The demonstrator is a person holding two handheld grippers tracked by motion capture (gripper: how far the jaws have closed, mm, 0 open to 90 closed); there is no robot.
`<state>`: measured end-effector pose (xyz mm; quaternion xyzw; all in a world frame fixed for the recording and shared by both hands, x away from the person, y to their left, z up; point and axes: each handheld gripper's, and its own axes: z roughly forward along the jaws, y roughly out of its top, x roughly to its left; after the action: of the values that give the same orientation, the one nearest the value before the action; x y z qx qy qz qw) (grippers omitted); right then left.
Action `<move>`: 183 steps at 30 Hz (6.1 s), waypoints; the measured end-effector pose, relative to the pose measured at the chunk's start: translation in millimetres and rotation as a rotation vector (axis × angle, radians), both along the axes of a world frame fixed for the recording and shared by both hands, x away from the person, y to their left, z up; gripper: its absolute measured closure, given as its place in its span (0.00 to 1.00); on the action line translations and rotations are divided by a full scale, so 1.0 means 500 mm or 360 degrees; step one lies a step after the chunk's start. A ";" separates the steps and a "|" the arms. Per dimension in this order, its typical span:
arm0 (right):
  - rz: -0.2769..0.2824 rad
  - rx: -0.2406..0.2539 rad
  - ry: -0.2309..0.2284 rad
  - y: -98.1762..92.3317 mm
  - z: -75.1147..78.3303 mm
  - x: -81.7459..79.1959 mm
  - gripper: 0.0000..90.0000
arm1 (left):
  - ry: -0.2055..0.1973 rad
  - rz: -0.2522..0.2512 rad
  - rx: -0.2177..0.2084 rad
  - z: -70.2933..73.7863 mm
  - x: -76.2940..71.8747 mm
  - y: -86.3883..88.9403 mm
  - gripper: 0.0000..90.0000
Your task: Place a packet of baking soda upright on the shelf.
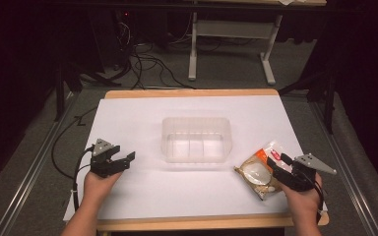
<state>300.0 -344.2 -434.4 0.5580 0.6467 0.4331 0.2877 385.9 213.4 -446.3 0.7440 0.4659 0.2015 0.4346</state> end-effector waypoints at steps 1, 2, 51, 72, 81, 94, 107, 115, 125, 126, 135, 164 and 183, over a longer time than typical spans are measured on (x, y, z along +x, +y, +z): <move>-0.0001 0.0000 -0.0001 -0.002 -0.001 0.001 0.45 | -0.0007 0.0000 0.0004 0.001 0.000 -0.002 0.35; -0.0001 0.0000 -0.0001 -0.002 -0.001 0.001 0.45 | -0.0007 0.0000 0.0004 0.001 0.000 -0.002 0.35; -0.0342 0.0221 0.0350 -0.183 -0.082 -0.012 0.59 | 0.0004 -0.0125 0.0182 -0.011 -0.009 -0.035 0.35; -0.0271 0.0096 0.0402 -0.140 -0.073 0.000 0.89 | -0.0013 -0.0145 0.0200 -0.010 -0.013 -0.039 0.35; -0.0151 0.0107 0.0113 -0.112 0.001 -0.020 1.00 | -0.0021 -0.0149 0.0207 -0.010 -0.014 -0.040 0.35; -0.0024 0.0072 -0.0188 -0.053 0.085 -0.046 1.00 | -0.0030 -0.0149 0.0216 -0.009 -0.012 -0.039 0.35; -0.0050 -0.0065 -0.0437 0.008 0.152 -0.033 1.00 | -0.0037 -0.0149 0.0223 -0.008 -0.012 -0.037 0.35; -0.0037 -0.0055 -0.0422 0.019 0.137 -0.027 1.00 | -0.0048 -0.0160 0.0229 -0.008 -0.011 -0.040 0.35; -0.0033 -0.0090 -0.0432 0.030 0.119 -0.048 1.00 | -0.0052 -0.0178 0.0237 -0.006 -0.011 -0.042 0.35; -0.0030 -0.0084 -0.0430 0.030 0.117 -0.050 1.00 | -0.0053 -0.0178 0.0240 -0.007 -0.011 -0.042 0.35; -0.0026 -0.0019 -0.0382 0.018 0.098 -0.036 0.88 | -0.0043 -0.0191 0.0247 -0.009 -0.011 -0.046 0.35; -0.0102 0.0018 -0.0268 0.020 0.050 0.017 0.92 | 0.0012 -0.0089 0.0213 -0.010 -0.005 -0.058 0.47; -0.0084 -0.0023 -0.0257 0.024 0.054 0.016 1.00 | -0.0025 -0.0044 -0.0139 -0.002 0.006 -0.208 1.00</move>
<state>308.2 -332.4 -407.5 0.5362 0.6096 0.4642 0.3542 389.1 109.3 -447.3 0.7291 0.4605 0.1807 0.4730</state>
